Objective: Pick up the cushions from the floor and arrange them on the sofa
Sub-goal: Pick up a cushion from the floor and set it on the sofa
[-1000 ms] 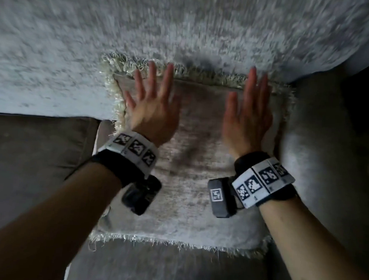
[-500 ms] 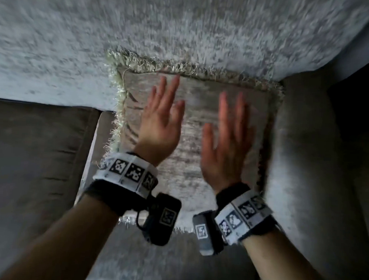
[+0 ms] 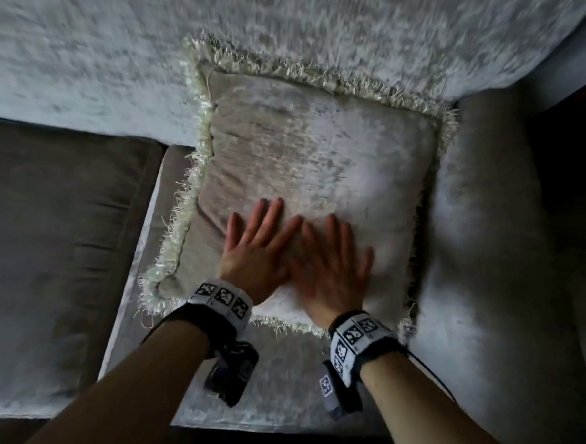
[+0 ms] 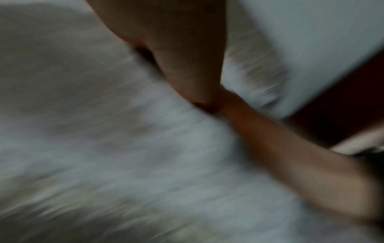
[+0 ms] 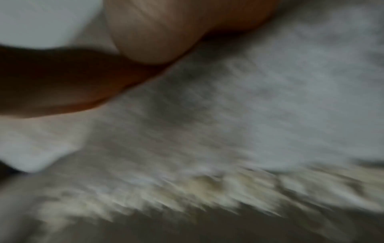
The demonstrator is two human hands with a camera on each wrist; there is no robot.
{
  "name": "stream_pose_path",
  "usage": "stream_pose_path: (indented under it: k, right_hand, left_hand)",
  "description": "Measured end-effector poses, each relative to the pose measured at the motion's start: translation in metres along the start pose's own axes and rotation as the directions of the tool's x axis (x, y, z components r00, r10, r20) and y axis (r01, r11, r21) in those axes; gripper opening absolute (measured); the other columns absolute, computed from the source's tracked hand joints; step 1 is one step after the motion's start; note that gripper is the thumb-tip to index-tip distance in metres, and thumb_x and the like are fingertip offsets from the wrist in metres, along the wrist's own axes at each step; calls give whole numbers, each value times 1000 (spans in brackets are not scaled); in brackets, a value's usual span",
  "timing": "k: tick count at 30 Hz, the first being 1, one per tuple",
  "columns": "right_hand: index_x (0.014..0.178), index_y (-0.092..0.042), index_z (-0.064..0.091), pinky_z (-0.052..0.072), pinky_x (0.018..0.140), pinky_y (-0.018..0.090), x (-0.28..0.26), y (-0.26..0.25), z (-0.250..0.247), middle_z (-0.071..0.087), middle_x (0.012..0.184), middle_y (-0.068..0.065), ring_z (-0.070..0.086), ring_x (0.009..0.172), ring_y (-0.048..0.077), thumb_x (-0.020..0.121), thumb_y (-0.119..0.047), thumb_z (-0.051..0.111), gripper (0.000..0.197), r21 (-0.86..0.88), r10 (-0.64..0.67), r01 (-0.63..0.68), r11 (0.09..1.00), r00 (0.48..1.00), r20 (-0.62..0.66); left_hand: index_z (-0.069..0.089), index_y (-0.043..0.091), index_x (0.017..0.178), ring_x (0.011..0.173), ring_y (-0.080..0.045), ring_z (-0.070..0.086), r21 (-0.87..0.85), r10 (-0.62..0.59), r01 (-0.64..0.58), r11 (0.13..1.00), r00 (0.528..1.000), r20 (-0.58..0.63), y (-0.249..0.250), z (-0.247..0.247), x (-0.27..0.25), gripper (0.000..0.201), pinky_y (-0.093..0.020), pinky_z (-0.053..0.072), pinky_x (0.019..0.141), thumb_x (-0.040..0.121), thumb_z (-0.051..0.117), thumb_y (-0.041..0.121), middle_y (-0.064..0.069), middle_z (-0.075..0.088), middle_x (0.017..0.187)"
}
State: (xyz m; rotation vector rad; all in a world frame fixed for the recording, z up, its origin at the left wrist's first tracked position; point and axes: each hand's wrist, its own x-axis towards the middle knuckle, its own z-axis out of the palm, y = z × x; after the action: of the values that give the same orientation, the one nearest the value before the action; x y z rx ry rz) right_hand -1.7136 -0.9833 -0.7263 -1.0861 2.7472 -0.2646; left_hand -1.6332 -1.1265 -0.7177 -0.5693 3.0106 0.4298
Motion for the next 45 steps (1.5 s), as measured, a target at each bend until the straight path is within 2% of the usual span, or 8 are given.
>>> stream_pose_path:
  k: [7,12,20,24,27,34,40,45]
  right_hand:
    - [157,-20,0,7,118,62,-2,40,1,-6,165,9,-1,151,33,83,-79,13,96,235,508,-479,846,857,-82]
    - [154,-39,11,-3,115,58,-2,-42,5,-6,165,-6,-7,152,20,90,-64,38,74,39,-199,200,979,979,-38]
    - [154,-32,-13,11,117,64,-16,79,-1,-18,163,-3,-5,152,28,90,-68,9,77,94,560,-563,821,826,65]
    - [156,-29,13,4,119,57,20,0,-15,3,165,2,3,152,31,95,-51,29,67,158,213,-190,969,966,-144]
    - [151,-46,18,1,112,69,29,-40,7,3,165,-10,-5,152,23,90,-56,36,65,-106,-154,155,982,988,22]
    - [156,-34,-5,4,117,63,35,46,-34,-14,164,-4,-10,151,28,93,-67,17,74,111,622,-625,772,780,65]
    - [155,-30,18,5,118,49,141,-71,-79,4,166,0,3,152,20,96,-31,24,59,213,81,-27,977,965,-248]
    - [155,-38,-5,-2,118,60,161,8,-64,-15,163,-11,-13,151,18,101,-49,17,59,34,301,-309,951,943,141]
  left_hand:
    - [-6,29,152,145,-44,15,-241,-633,699,673,713,300,-89,16,-50,113,-58,18,116,70,54,78,-28,8,158]
    - [-13,18,154,148,-38,-10,-357,-476,444,822,879,-2,-30,-12,-2,111,-57,1,116,80,53,69,-21,-13,160]
    - [-17,21,153,148,-41,4,-112,-622,677,728,719,309,-110,4,-31,125,-62,15,115,66,48,83,-21,-5,161]
    - [-1,25,155,149,-39,-2,-95,-153,144,985,983,-98,-79,-10,-10,101,-62,9,116,79,52,66,-19,-4,162]
    - [16,31,154,148,-40,8,87,172,-168,982,985,-34,-42,-6,17,100,-70,13,109,72,61,67,-11,11,162]
    - [-10,12,154,149,-39,-3,36,-216,213,976,966,141,-109,-29,13,126,-58,14,118,64,36,87,-16,-10,161]
    - [2,11,155,151,-26,-3,23,110,-108,994,982,-153,-26,-87,91,68,-50,10,121,97,31,31,-8,-4,163]
    - [-8,23,155,150,-20,-13,-84,-268,273,958,961,70,-51,-60,120,79,-58,-4,118,94,19,65,7,-16,162]
